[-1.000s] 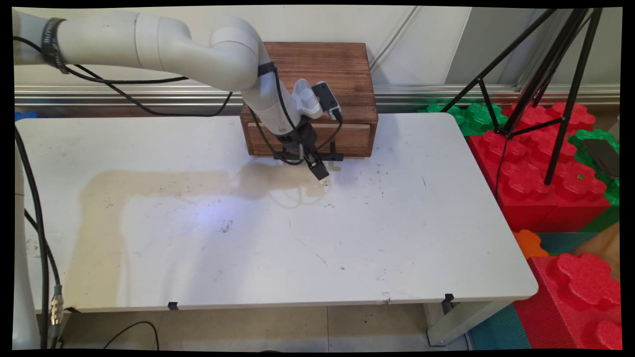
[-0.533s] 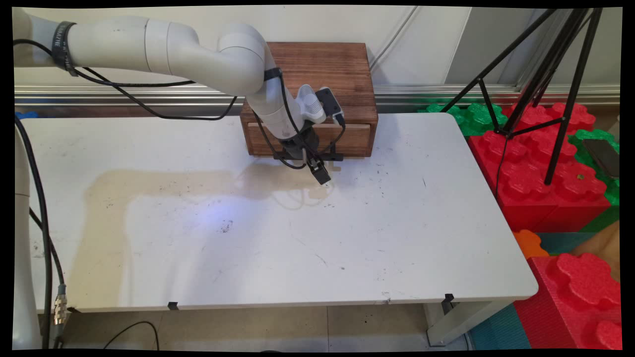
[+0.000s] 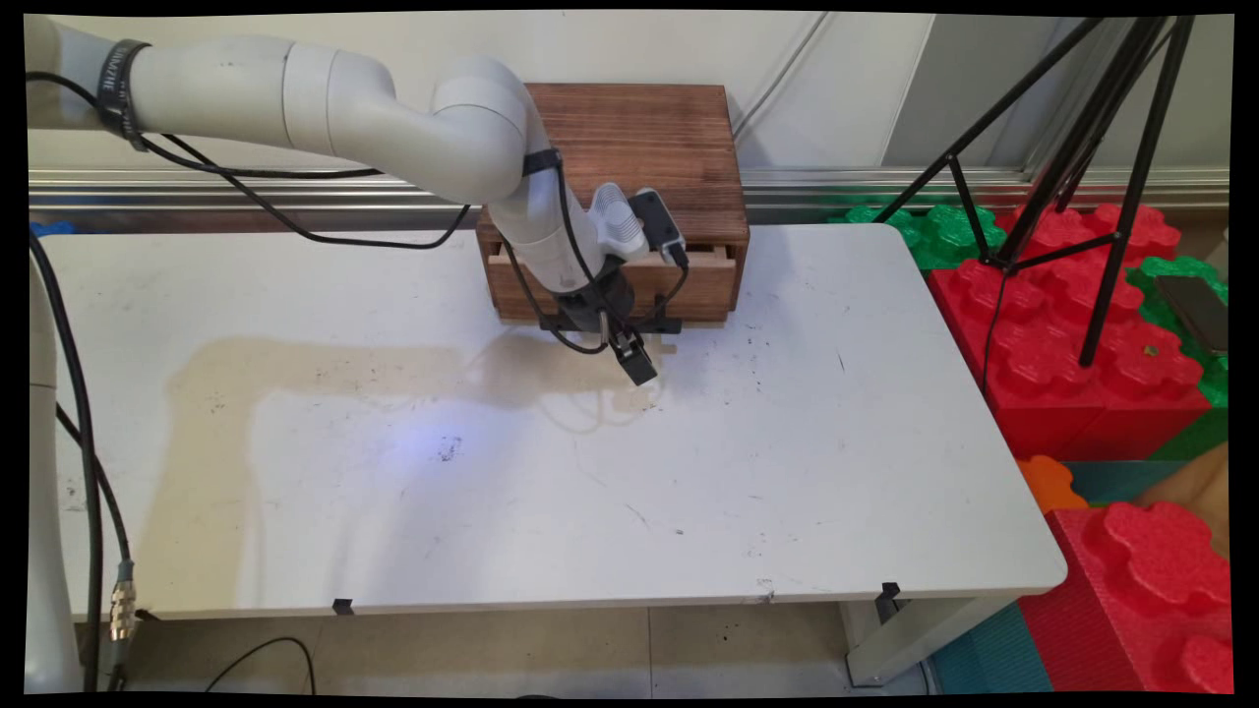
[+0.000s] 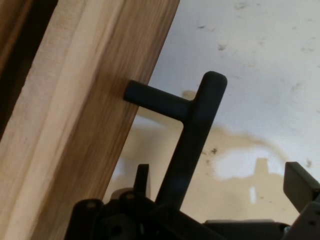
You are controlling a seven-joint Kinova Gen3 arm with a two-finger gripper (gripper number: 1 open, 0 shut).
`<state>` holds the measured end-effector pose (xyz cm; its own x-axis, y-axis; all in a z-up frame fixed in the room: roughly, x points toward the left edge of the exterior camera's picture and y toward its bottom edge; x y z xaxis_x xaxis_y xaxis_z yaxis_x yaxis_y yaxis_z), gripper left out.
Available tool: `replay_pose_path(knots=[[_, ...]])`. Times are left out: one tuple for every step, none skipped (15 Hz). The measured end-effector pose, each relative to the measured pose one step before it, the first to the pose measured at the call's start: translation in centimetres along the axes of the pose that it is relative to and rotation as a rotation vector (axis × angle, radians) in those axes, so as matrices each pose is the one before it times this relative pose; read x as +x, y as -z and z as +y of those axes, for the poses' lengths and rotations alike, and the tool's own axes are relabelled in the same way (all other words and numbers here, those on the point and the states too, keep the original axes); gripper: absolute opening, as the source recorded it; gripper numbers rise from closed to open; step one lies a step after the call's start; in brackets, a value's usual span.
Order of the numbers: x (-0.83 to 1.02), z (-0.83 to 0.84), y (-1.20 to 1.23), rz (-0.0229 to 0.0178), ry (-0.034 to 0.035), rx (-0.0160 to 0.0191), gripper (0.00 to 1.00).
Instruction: Open the drawer
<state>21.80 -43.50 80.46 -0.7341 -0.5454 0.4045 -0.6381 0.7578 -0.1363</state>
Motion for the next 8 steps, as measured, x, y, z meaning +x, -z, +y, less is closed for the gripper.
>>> replay_pose_path(knots=[[-0.112,0.373,0.182,-0.00041,-0.00407,-0.00381,1.0],[-0.092,0.325,0.159,-0.00015,-0.00358,-0.00335,1.0],[-0.08,0.234,0.12,-0.00037,-0.00195,-0.00225,1.0],[-0.135,0.362,0.185,-0.00056,-0.00204,-0.00382,1.0],[-0.129,0.462,0.208,-0.00068,-0.00188,-0.0055,1.0],[-0.134,0.483,0.227,-0.0001,-0.00072,-0.00577,1.0],[-0.116,0.438,0.191,-0.00063,-0.00022,-0.00513,1.0],[-0.117,0.526,0.218,-0.0008,-0.00004,-0.00646,1.0]])
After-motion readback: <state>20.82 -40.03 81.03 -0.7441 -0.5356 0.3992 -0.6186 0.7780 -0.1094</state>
